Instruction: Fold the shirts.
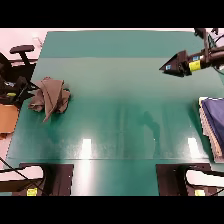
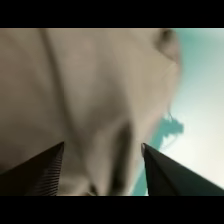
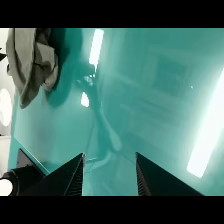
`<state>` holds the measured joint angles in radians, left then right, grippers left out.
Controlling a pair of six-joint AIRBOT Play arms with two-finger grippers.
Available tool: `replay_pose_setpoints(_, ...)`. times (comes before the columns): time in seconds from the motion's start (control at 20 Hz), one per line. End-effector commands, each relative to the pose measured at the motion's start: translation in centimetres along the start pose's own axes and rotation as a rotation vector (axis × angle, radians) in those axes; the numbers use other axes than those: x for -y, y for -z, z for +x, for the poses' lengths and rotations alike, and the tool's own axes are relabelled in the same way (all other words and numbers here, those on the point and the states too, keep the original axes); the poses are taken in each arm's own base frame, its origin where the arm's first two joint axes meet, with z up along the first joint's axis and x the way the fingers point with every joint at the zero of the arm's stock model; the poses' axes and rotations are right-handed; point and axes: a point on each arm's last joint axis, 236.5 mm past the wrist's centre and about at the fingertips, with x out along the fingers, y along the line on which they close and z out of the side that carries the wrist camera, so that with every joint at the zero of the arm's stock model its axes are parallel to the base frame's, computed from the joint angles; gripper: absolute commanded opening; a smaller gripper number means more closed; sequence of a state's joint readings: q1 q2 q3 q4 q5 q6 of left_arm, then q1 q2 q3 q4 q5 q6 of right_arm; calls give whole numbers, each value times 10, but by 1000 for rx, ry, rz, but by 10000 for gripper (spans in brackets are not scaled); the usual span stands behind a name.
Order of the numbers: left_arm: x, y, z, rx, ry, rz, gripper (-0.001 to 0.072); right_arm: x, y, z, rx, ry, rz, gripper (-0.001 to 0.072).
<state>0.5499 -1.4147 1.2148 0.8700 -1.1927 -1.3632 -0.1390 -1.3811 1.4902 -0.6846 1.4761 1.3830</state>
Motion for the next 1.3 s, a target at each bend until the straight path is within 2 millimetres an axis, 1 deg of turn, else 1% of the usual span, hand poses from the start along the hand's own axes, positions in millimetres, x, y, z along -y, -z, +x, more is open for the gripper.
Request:
replay_pose_setpoints(0.0, -11, -7, 18, 14, 16, -68, 563, 20, 20, 13, 2, 6, 45, 387)
replay_pose_setpoints(0.05, -8, -8, 21, 14, 41, -72, 561, 22, 25, 15, 4, 6, 58, 386)
replay_pose_setpoints(0.1, -4, -10, 25, 17, 69, -72, 437, 25, 29, 17, 14, 9, 72, 387)
replay_pose_setpoints(0.15, 3, -16, 28, 37, 109, -50, 254, 28, 31, 19, 25, 14, 82, 386)
replay_pose_setpoints(0.2, 17, -22, 28, 61, 178, -8, 17, 29, 34, 20, 29, 16, 88, 386)
replay_pose_setpoints(0.25, 32, -28, 24, 90, 242, 14, 22, 29, 36, 21, 31, 18, 91, 386)
replay_pose_setpoints(0.3, 48, -31, 19, 102, 311, 1, 21, 29, 38, 20, 37, 19, 93, 386)
replay_pose_setpoints(0.35, 68, -33, 12, 108, 383, 4, 20, 29, 38, 19, 48, 22, 92, 386)
replay_pose_setpoints(0.4, 90, -32, 5, 101, 446, 24, 19, 29, 36, 18, 68, 27, 91, 386)
replay_pose_setpoints(0.45, 119, -29, -3, 83, 516, 57, 18, 28, 34, 16, 87, 32, 86, 386)
replay_pose_setpoints(0.5, 159, -24, -16, 58, 600, 111, 18, 25, 31, 12, 107, 34, 77, 386)
replay_pose_setpoints(0.55, 203, -16, -31, 30, 683, 168, 18, 21, 28, 9, 129, 37, 65, 386)
replay_pose_setpoints(0.65, 307, 13, -67, -5, 804, 341, 18, 16, 22, 1, 171, 44, 47, 385)
replay_pose_setpoints(0.7, 364, 32, -94, 21, 868, 455, 18, 14, 20, -4, 193, 50, 38, 385)
replay_pose_setpoints(0.75, 421, 55, -128, 65, 947, 540, 18, 13, 17, -10, 215, 54, 34, 385)
replay_pose_setpoints(0.8, 466, 77, -166, 119, 1033, 603, 18, 14, 14, -17, 240, 60, 34, 385)
replay_pose_setpoints(0.85, 502, 99, -206, 174, 1122, 648, 18, 16, 11, -25, 264, 68, 37, 385)
replay_pose_setpoints(0.9, 526, 116, -246, 226, 1208, 663, 18, 20, 8, -33, 284, 76, 44, 385)
replay_pose_setpoints(0.95, 536, 126, -274, 272, 1260, 676, 18, 24, 6, -42, 306, 86, 54, 385)
replay_pose_setpoints(1.0, 536, 131, -290, 294, 1272, 686, 18, 28, 5, -49, 324, 95, 62, 385)
replay_pose_setpoints(1.05, 530, 135, -298, 292, 1265, 702, 19, 32, 5, -56, 336, 102, 70, 385)
replay_pose_setpoints(1.1, 522, 138, -299, 282, 1244, 723, 19, 36, 5, -65, 351, 111, 79, 385)
replay_pose_setpoints(1.15, 512, 138, -293, 266, 1208, 735, 20, 39, 5, -72, 365, 119, 81, 385)
replay_pose_setpoints(1.2, 501, 137, -279, 240, 1154, 741, 20, 40, 4, -77, 377, 127, 77, 385)
replay_pose_setpoints(1.25, 484, 134, -254, 204, 1068, 755, 20, 43, 4, -83, 390, 135, 75, 385)
